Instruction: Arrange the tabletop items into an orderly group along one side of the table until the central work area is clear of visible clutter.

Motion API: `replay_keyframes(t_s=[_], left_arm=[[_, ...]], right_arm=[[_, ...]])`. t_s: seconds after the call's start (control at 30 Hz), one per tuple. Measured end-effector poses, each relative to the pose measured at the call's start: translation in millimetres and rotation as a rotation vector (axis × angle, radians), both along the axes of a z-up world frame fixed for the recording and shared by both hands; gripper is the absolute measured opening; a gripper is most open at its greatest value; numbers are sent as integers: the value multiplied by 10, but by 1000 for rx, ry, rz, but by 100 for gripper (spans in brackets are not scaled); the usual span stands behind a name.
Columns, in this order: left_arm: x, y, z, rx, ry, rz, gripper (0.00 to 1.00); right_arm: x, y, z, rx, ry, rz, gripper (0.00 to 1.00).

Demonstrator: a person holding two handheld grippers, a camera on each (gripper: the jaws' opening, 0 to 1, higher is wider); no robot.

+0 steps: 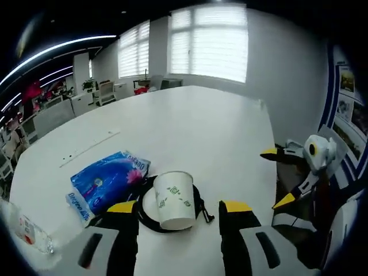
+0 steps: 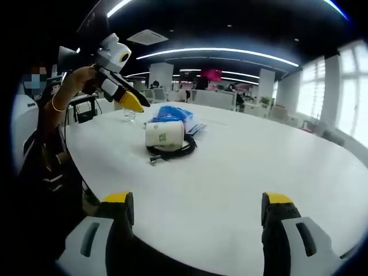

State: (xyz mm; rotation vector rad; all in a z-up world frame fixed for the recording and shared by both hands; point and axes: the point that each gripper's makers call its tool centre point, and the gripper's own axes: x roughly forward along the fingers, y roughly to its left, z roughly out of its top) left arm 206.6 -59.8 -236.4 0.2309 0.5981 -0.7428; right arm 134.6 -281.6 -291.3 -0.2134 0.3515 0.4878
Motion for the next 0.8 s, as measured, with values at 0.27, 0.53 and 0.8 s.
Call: replay_keyframes(t_s=[0.27, 0.53, 0.8], left_arm=[[-25, 65, -25, 36, 8, -21, 55], [-83, 63, -46, 39, 38, -35, 55], [-114, 31, -53, 39, 50, -46, 55]], right_arm=[[-6, 0, 4, 4, -3, -3, 89], [-20, -15, -9, 4, -1, -6, 89], [-33, -51, 13, 7, -10, -22, 89]])
